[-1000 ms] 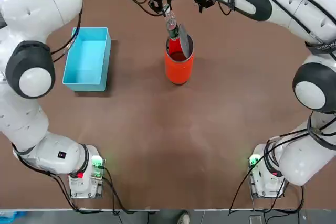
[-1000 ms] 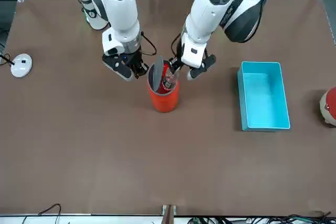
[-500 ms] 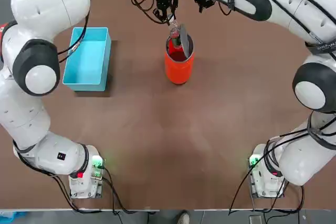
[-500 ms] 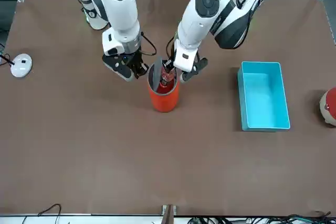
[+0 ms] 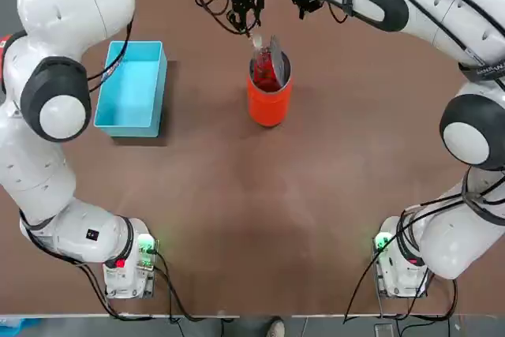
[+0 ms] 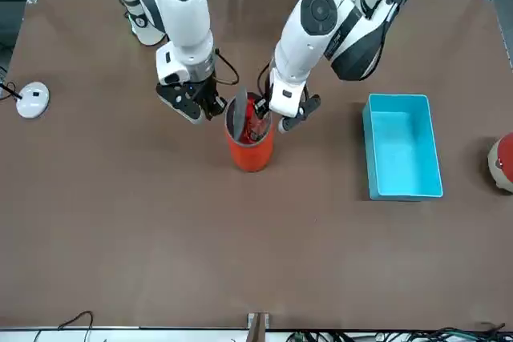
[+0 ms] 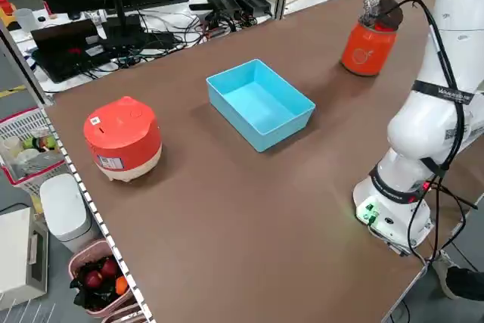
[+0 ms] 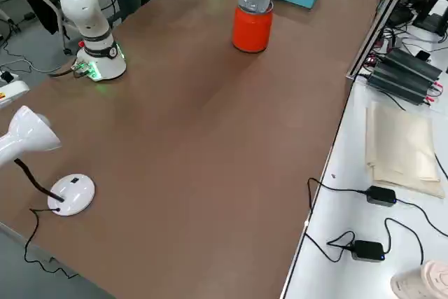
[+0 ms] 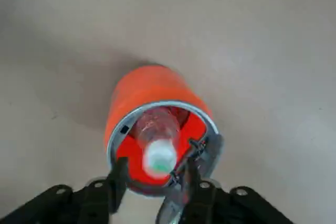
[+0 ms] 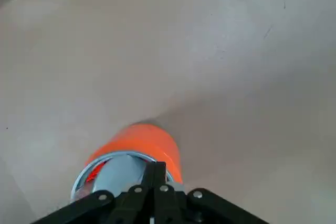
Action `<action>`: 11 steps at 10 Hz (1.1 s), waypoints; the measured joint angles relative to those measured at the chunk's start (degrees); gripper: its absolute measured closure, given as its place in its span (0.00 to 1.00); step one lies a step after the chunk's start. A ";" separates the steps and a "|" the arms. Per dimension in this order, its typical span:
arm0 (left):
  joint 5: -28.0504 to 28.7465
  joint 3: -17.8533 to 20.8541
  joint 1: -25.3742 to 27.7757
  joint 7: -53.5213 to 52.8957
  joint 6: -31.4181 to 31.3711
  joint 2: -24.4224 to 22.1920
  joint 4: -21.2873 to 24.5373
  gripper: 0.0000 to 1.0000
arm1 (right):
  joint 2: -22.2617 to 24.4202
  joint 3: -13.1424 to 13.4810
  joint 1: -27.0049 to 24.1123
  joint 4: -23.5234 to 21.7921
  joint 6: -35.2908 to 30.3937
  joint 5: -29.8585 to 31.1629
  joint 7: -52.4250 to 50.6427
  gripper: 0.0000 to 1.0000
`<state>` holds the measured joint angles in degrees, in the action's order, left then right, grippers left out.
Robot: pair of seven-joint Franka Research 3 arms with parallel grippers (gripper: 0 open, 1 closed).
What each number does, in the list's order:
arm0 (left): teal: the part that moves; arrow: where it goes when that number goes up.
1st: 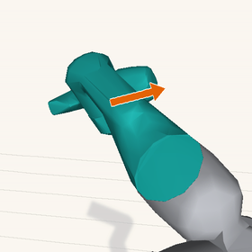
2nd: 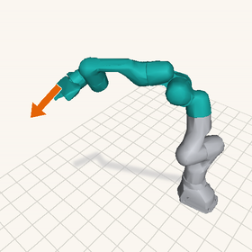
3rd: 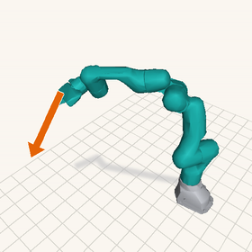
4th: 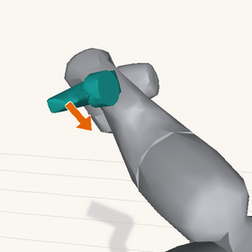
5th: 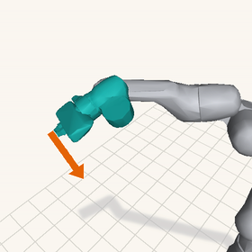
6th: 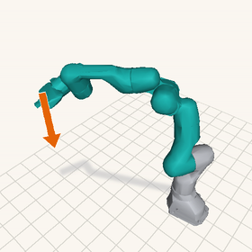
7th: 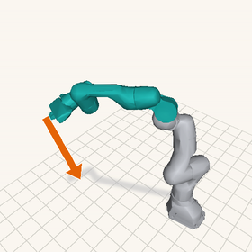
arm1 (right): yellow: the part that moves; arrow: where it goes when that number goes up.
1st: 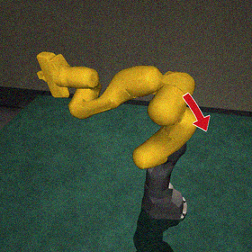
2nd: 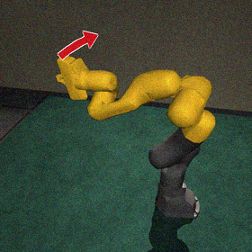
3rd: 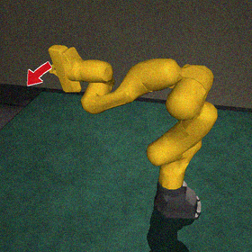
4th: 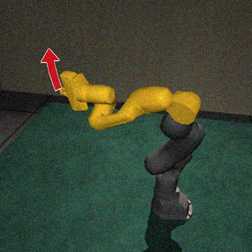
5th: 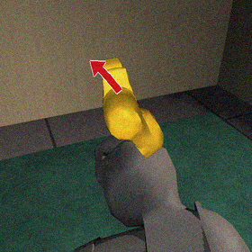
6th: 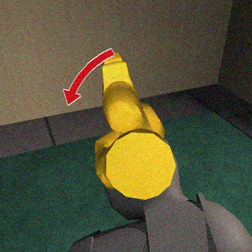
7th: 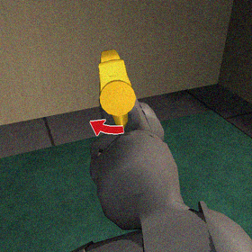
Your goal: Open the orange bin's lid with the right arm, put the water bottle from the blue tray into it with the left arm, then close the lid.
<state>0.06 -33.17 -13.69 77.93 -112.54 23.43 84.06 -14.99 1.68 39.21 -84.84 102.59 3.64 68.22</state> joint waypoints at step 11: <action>9.97 3.21 32.42 -36.03 14.96 -8.03 -1.76 0.00 | -0.71 -0.77 5.61 -5.31 2.67 -1.01 0.18 0.99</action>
<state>10.04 -29.97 18.73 41.91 -97.58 15.40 82.30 -15.71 0.90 44.82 -90.15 105.26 2.63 68.41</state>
